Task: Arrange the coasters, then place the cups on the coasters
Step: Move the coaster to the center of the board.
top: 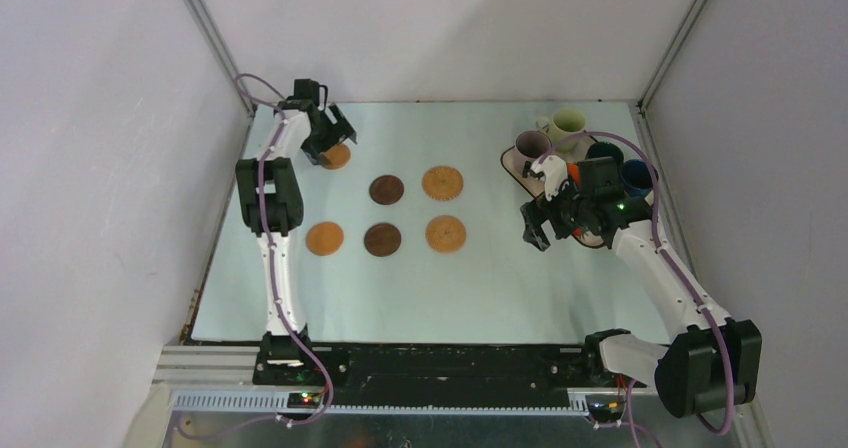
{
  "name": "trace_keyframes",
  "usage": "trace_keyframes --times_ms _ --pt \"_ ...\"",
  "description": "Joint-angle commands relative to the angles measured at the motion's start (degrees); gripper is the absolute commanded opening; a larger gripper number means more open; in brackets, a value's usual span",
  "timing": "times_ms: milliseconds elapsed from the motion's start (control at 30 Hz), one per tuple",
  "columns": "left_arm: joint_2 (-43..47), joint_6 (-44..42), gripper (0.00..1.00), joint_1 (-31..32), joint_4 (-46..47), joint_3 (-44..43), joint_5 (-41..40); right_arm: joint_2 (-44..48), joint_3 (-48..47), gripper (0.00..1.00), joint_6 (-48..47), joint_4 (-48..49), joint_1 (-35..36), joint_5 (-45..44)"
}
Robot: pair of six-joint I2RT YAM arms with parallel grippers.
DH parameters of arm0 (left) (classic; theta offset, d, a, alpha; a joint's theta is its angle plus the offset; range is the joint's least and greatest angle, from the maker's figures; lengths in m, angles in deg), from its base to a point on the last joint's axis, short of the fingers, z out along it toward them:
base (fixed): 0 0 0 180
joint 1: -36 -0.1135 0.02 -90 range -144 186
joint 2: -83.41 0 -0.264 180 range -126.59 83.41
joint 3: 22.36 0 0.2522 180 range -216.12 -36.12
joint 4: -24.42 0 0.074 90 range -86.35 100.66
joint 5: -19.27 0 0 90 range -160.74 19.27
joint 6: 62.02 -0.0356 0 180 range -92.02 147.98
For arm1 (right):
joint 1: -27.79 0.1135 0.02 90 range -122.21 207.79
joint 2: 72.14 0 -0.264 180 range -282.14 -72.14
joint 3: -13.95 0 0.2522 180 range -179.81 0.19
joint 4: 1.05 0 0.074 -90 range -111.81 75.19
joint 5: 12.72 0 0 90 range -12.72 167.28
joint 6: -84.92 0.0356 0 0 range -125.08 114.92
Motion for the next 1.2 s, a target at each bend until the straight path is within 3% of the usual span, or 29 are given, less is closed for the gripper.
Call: trace_keyframes --times_ms 0,267,633,1000,1167 --pt "2.03 0.25 1.00 -0.80 -5.43 2.05 -9.85 0.35 0.02 1.00 -0.55 1.67 -0.11 -0.44" --pt "4.43 -4.26 1.00 -1.42 -6.08 6.96 -7.75 0.79 0.01 1.00 -0.44 1.64 -0.13 -0.10" --pt "3.70 -13.57 1.00 -1.82 -14.92 1.41 -11.11 1.22 0.01 1.00 -0.43 1.68 -0.21 -0.10" --pt "3.57 -20.11 1.00 -1.89 -18.46 3.06 -10.07 1.90 0.02 1.00 -0.28 1.68 -0.27 0.37" --pt "5.73 -22.17 1.00 -1.93 -16.98 3.20 -4.69 2.37 0.01 1.00 -0.18 1.62 -0.50 0.79"
